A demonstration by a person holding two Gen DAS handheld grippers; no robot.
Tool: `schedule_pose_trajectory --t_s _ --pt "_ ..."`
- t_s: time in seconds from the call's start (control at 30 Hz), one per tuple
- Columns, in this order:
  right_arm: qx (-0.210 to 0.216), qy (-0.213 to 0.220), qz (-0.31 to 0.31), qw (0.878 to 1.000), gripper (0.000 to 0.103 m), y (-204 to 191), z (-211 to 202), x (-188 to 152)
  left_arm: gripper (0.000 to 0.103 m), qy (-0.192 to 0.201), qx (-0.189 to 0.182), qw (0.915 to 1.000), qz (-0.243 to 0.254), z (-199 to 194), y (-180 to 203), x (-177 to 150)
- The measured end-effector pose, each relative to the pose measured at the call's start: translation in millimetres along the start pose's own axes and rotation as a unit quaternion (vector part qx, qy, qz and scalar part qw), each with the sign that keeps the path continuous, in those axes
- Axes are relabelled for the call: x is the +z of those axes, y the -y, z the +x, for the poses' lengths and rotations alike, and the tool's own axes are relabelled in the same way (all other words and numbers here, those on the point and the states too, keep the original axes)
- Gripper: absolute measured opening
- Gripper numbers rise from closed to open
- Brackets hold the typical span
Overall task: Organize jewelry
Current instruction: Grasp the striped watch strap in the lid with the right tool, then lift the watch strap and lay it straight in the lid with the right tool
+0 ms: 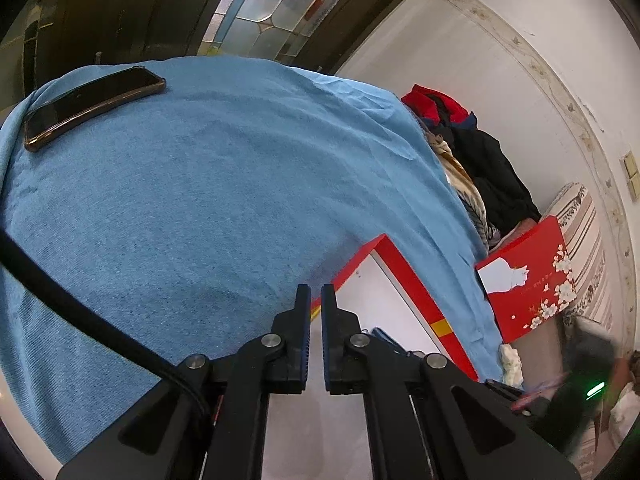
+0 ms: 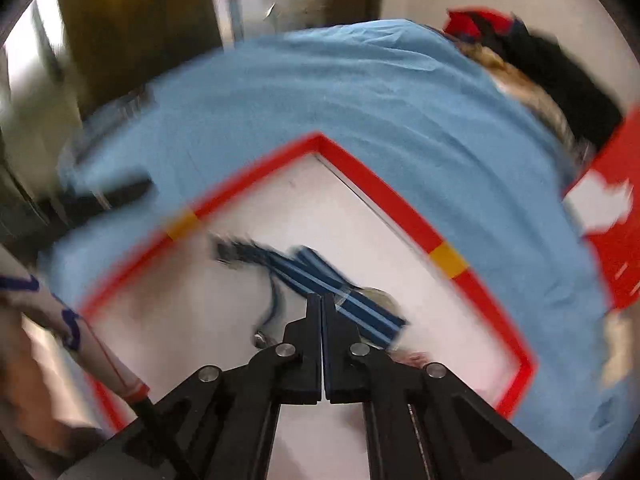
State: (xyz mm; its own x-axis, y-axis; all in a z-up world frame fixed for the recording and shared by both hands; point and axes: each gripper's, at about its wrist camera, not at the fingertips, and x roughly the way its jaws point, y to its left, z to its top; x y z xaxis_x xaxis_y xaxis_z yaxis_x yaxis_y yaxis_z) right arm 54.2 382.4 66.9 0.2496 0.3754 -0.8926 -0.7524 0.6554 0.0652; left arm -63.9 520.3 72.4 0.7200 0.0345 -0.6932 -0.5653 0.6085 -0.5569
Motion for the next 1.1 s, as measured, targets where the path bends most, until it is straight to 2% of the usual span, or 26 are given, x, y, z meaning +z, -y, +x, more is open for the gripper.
schedule_pose_trajectory --t_s 0.03,0.07,0.1,0.17,0.23,0.27,0.3,0.33,0.5,0.63,0.67,0.7,0.77,0.9,1.0,1.1 --pt "0.021 0.005 0.017 1.000 0.000 0 -5 1 0.006 0.001 0.000 1.0000 -0.003 0 -1 0" --pt "0.066 0.010 0.050 0.997 0.000 4 -11 3 0.007 0.002 0.000 1.0000 -0.006 -1 -2 0" --pt "0.091 0.016 0.065 0.994 0.000 4 -16 3 0.007 0.004 0.002 1.0000 -0.009 -1 -4 0" --pt "0.114 0.032 0.077 0.990 0.001 3 -26 5 0.007 0.004 0.004 0.9999 -0.009 -2 -5 0" --pt "0.072 0.038 0.041 0.996 0.005 -7 -30 4 0.007 0.005 0.005 0.9999 -0.010 -2 -5 0" --pt "0.033 0.025 -0.002 0.999 0.020 -14 -25 3 0.007 0.005 0.006 0.9999 -0.011 -2 -5 0" --pt "0.020 0.013 -0.018 1.000 0.041 -17 -20 1 0.007 0.005 0.005 0.9999 -0.013 -1 -5 0" --pt "0.006 0.002 -0.035 0.999 0.045 -21 -14 -3 0.008 0.005 0.005 0.9999 -0.012 -1 -5 0" --pt "-0.040 0.015 -0.123 0.992 0.045 -39 5 -2 0.015 0.007 0.006 0.9998 -0.020 -1 -6 1" --pt "-0.047 -0.026 -0.154 0.987 0.045 -41 39 4 0.016 0.009 0.012 0.9996 -0.022 -3 -10 1" --pt "-0.040 -0.028 -0.150 0.987 0.037 -37 40 4 0.016 0.009 0.012 0.9996 -0.026 -3 -11 2" --pt "-0.030 -0.033 -0.135 0.990 0.004 -32 38 6 0.016 0.008 0.012 0.9994 -0.032 -2 -14 2" --pt "-0.008 -0.030 -0.103 0.994 0.002 -21 30 11 0.016 0.005 0.010 0.9992 -0.039 -1 -17 3" --pt "-0.010 0.018 -0.040 0.999 0.002 4 -7 25 0.016 -0.003 0.004 0.9993 -0.037 2 -13 2" --pt "0.003 0.068 0.019 0.997 0.002 29 -53 40 0.017 0.000 0.004 0.9994 -0.034 0 -12 1" --pt "0.024 0.102 0.048 0.993 0.002 41 -87 52 0.021 0.004 0.007 0.9990 -0.045 -1 -15 1"
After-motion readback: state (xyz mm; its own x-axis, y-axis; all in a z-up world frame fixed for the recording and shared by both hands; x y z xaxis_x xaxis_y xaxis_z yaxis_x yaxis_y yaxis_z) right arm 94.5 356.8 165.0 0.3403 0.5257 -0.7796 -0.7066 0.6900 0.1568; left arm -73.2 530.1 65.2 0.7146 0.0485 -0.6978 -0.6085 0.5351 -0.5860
